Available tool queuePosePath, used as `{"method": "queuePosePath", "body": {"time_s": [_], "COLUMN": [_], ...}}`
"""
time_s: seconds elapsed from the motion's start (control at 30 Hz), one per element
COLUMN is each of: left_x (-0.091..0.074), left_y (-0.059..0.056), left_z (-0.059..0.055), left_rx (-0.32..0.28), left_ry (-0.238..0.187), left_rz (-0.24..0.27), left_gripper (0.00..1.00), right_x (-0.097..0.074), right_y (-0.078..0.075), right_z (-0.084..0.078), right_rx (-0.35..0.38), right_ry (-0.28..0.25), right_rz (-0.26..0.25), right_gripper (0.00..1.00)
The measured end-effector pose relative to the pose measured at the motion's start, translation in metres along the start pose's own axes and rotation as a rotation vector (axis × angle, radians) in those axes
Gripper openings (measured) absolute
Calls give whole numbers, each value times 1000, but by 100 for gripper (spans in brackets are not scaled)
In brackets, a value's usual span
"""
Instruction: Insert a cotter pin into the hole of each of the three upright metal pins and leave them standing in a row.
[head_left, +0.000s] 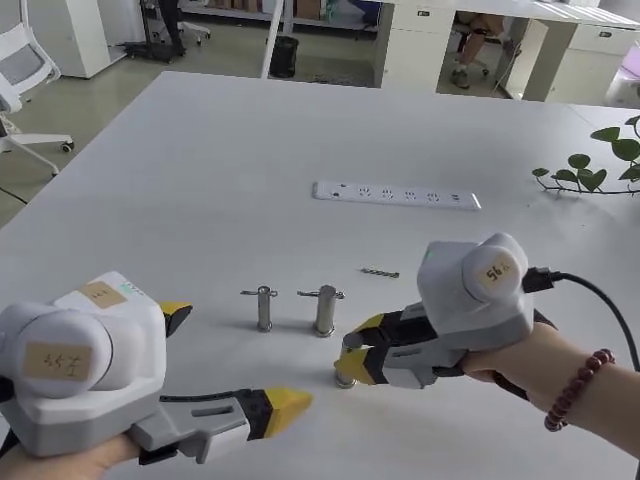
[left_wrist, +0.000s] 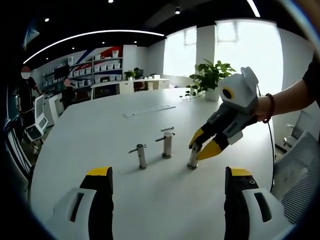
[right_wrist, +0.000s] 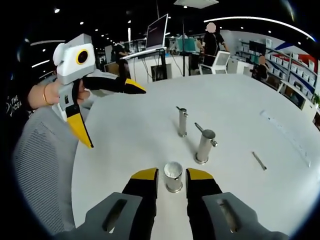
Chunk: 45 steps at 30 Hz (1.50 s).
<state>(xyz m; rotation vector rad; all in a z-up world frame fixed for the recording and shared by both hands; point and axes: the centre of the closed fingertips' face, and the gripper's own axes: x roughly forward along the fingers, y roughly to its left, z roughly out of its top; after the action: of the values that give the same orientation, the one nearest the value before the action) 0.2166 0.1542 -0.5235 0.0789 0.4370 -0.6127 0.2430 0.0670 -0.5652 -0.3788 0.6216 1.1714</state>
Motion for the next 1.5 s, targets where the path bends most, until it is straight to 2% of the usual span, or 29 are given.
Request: {"method": "queuePosePath", "body": {"time_s": [0.37,0.5,0.57,0.63,0.7,0.8,0.93,1.0,1.1,1.2,1.37,1.5], "left_x": [-1,-1,-1,-1,-1,0,0,1,1,1,3,3], "left_y": [2,3,4,4,4,5,7,8,8,6,7,9], "left_z": [4,5,5,6,6,5,5,4,3,1,0,1], "left_rx": [7,11,15,17,19,19,19,23,20,18,12,1], "left_ry": [-10,-10,-10,-13,-16,-19,-21,-18,-16,-14,-12,-28], "left_rz": [13,17,18,19,18,20,24,26,27,22,22,24], "left_gripper": [93,93,93,93,93,93,92,92,92,91,91,92], "right_x": [-26,-34,-39,-39,-40,-39,-38,-37,-33,-26,-20,-15], "right_y": [-13,-24,-35,-47,-52,-63,-77,-88,-98,-111,-122,-135], "right_z": [7,8,8,4,4,0,1,1,0,-6,-9,-13], "right_rx": [41,44,51,61,61,58,69,83,92,97,113,99], "right_ry": [-14,-17,-12,-9,-8,17,23,34,43,68,101,148], "right_rz": [-9,-39,-79,-97,-113,-140,-168,-203,-219,-229,-231,-239], "right_gripper": [19,18,18,18,17,17,16,16,15,15,15,15]}}
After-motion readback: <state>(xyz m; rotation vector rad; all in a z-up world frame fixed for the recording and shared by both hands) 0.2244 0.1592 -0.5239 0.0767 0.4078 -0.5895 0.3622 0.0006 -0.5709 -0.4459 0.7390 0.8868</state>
